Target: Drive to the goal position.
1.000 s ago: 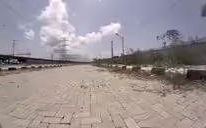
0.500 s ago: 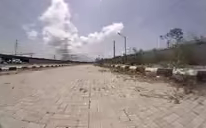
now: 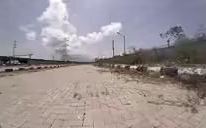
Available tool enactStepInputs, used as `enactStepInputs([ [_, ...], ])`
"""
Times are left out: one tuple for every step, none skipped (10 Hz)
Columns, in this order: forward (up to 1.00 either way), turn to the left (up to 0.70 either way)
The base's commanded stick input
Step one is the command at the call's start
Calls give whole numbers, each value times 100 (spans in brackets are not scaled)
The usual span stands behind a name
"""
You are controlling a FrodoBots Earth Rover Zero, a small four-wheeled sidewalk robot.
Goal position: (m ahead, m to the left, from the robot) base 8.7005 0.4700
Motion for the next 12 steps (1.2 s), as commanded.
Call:
enactStepInputs([
  [70,27],
  [70,32],
  [70,35],
  [70,35],
  [70,35],
  [70,35],
  [70,35],
  [70,35],
  [70,31],
  [70,12],
  [70,0],
  [70,0],
])
